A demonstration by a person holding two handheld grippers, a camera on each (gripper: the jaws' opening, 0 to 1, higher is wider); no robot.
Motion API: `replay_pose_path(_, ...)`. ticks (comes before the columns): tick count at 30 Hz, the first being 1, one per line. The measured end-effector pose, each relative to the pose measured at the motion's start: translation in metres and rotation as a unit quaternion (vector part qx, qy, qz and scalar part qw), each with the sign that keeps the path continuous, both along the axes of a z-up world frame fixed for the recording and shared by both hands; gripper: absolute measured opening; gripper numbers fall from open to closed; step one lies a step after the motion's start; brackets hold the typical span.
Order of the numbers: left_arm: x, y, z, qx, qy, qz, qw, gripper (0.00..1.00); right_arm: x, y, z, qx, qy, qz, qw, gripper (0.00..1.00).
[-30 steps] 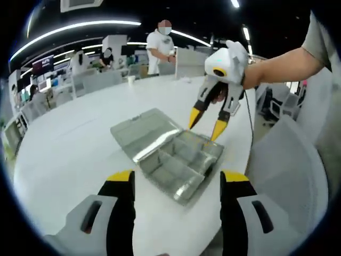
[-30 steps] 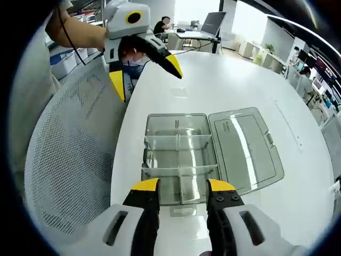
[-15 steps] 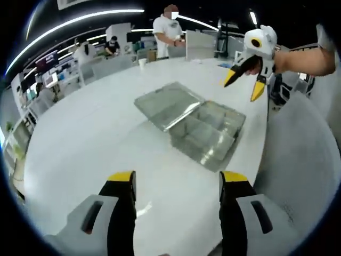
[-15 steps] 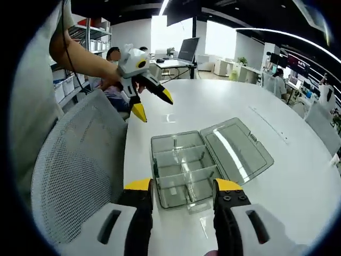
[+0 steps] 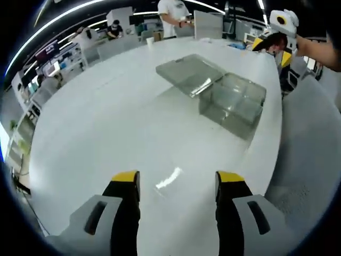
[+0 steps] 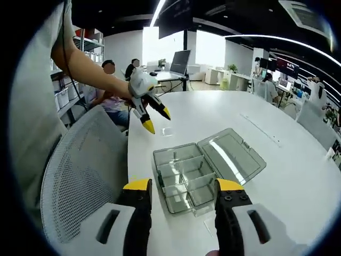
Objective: Insert the divider into the dual guide fixture by aligning both edges with the guide slots and pushing it downward to the bottom, including one-sided entry, uneven engagement, binding, and posture correction.
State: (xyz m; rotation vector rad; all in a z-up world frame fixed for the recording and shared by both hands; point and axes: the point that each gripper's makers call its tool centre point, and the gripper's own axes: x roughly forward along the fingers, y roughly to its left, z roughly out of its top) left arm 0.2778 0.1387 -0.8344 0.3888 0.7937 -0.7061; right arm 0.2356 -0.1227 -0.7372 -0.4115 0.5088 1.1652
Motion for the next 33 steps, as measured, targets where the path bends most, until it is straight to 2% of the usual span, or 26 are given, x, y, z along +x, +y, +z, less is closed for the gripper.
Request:
replay_pose_path(4, 0.002, 0.001, -0.005, -0.002, 0.012, 0.023, 0.9997, 0.52, 0.001, -0.003, 0.001, 0.002, 0.001, -0.007, 1.0, 0.43)
replay_pose_path(9, 0.003, -0.003, -0.009, 0.003, 0.022, 0.025, 0.9995, 0.52, 0.002, -0.006, 0.001, 0.001, 0.003, -0.01, 0.9999, 0.44)
replay_pose_path(13, 0.01, -0.01, -0.003, 0.0, 0.003, -0.027, 0.9996, 0.52, 0.001, -0.008, 0.004, 0.002, 0.003, -0.011, 0.9999, 0.44)
replay_pose_path(16, 0.009, -0.013, -0.005, 0.012, 0.015, -0.075, 0.997, 0.51, 0.001, -0.01, 0.003, -0.001, 0.004, -0.01, 0.9999, 0.44)
replay_pose_path(20, 0.007, -0.011, -0.011, 0.034, 0.034, -0.136, 0.9896, 0.47, 0.0, -0.012, 0.004, 0.0, 0.004, -0.013, 0.9999, 0.44)
replay_pose_path(23, 0.012, -0.009, -0.011, 0.041, 0.035, -0.156, 0.9862, 0.47, 0.0, -0.014, 0.004, 0.001, 0.005, -0.014, 0.9999, 0.44)
replay_pose_path(26, 0.008, -0.011, -0.013, 0.056, 0.045, -0.205, 0.976, 0.46, -0.001, -0.015, 0.003, 0.0, 0.007, -0.015, 0.9999, 0.43)
replay_pose_path(30, 0.003, -0.007, -0.019, 0.082, 0.064, -0.248, 0.9633, 0.46, -0.001, -0.017, 0.003, 0.001, 0.009, -0.017, 0.9998, 0.43)
replay_pose_path(33, 0.004, -0.007, -0.02, 0.084, 0.066, -0.251, 0.9621, 0.45, -0.001, -0.019, 0.003, 0.001, 0.01, -0.019, 0.9998, 0.43)
